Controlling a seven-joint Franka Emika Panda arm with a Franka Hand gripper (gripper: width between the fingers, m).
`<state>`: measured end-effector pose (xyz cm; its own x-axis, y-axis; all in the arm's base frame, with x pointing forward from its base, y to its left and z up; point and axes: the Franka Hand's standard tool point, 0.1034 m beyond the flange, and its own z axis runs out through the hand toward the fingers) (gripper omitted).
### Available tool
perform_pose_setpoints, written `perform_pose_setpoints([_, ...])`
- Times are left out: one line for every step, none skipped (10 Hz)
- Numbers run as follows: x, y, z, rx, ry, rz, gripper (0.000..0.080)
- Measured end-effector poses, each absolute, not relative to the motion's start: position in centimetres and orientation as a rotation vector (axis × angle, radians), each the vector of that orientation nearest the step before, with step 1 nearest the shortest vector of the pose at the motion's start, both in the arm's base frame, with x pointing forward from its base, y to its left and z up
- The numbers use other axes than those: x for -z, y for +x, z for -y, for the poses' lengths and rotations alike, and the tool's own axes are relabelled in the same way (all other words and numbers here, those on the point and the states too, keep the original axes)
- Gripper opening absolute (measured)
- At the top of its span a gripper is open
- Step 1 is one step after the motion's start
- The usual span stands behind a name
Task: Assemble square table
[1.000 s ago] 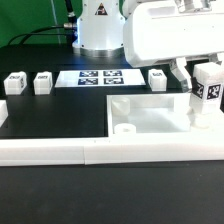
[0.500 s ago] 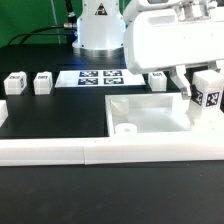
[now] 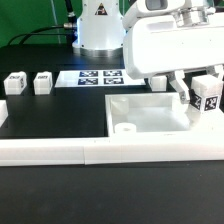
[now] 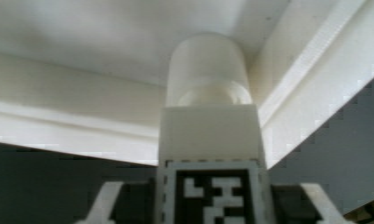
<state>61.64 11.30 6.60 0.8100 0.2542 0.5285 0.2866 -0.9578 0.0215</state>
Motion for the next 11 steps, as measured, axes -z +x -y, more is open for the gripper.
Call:
perform_pose_setpoints([-6.6, 61.6, -11.3, 0.843, -2.932, 0.439, 0.0524])
perform_pose_setpoints([-6.6, 61.6, -11.3, 0.843, -2.932, 0.439, 0.0524])
perform_pose_setpoints([-6.6, 61.6, -11.3, 0.843, -2.932, 0.439, 0.061])
perform_pose_setpoints([-6.6, 61.6, -11.3, 0.843, -2.932, 0.439, 0.0642])
perform_pose_setpoints([-6.6, 61.6, -11.3, 0.843, -2.932, 0.439, 0.0642])
perform_pose_setpoints([-6.6, 61.6, -11.3, 0.843, -2.932, 0.439, 0.0647])
perform_pose_setpoints([-6.6, 61.6, -11.3, 0.843, -2.932, 0.439, 0.0647])
perform_pose_setpoints([-6.6, 61.6, -11.3, 0.843, -2.932, 0.439, 0.0649])
perform_pose_setpoints([-6.7, 61.7, -11.2, 0.84, -2.933, 0.439, 0.0649])
perform_pose_setpoints([-8.0, 62.0, -10.8, 0.792, -2.948, 0.444, 0.0649])
perform_pose_setpoints([-9.6, 62.2, -10.1, 0.751, -2.961, 0.446, 0.0649])
